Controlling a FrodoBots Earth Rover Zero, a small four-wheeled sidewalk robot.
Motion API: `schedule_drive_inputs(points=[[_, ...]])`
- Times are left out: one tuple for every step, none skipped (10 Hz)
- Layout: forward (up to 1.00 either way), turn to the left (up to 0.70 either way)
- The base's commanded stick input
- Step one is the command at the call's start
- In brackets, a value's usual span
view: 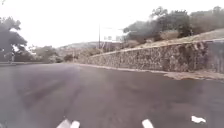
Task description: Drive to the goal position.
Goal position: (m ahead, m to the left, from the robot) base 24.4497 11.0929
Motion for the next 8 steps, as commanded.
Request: schedule_drive_inputs(points=[[0.50,0.00],[0.50,0.00],[0.50,0.00],[0.50,0.00],[0.50,0.00],[0.50,0.00],[0.50,0.00],[0.50,0.00]])
